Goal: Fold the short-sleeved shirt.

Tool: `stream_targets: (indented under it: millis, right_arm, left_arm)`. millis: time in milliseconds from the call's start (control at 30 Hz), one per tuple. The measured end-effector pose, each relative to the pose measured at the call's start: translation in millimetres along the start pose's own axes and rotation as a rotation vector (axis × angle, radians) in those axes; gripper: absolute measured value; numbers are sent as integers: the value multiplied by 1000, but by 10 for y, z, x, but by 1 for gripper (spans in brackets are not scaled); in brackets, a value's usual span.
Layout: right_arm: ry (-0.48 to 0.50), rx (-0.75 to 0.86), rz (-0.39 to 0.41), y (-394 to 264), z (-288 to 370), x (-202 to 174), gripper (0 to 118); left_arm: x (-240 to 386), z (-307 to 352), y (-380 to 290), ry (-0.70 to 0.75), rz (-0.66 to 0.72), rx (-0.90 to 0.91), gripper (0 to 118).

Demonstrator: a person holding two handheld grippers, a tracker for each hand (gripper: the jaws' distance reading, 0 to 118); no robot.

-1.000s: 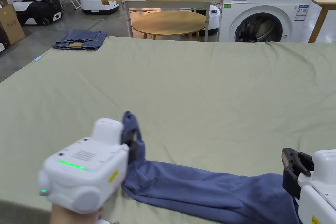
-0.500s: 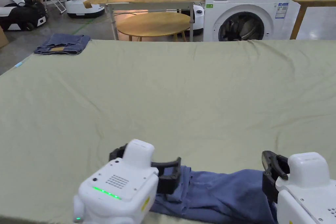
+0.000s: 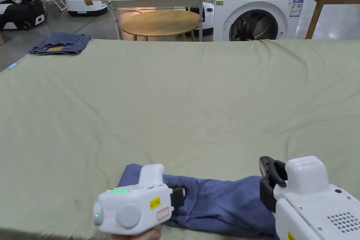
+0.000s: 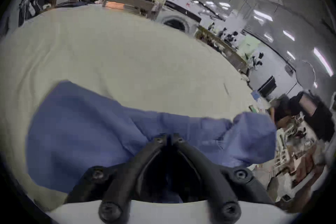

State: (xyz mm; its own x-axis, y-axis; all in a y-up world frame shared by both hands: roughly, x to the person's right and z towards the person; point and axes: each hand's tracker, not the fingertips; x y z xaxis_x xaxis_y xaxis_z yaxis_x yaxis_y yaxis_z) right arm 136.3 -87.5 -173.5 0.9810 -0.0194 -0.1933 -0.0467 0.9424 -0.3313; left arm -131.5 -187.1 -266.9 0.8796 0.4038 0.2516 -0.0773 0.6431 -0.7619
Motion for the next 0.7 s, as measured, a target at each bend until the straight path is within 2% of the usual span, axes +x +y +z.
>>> stream_targets:
  millis: [233,367,400,467,500,533,633,700]
  right_arm:
    - [7,-7,-1,-22,-12,-21,0]
    - [10,-5,-2,-21,-11,-29,0]
    - [11,-5,-4,-20,-11,-29,0]
    - [13,-5,-6,-23,-13,-29,0]
    - [14,-6,-6,-25,-16,-29,0]
    - [13,-7,-6,-28,-18,-30,0]
    - [18,-13,-12,-43,-32,-35,0]
    - [21,-18,-11,-53,-41,-48,0]
  left_arm:
    - [-103,415,139,-6,50,139,0]
    - [-632,838,159,-1,209,300,0]
    - [-797,892,148,-3,244,313,9]
    - [-1051,951,106,22,300,269,77]
    - [-1182,985,58,17,347,273,103]
    - [-1255,1000,17,-3,398,288,114]
    - [-1532,922,-143,-122,649,268,113]
    - [-1601,719,-277,-296,758,165,113]
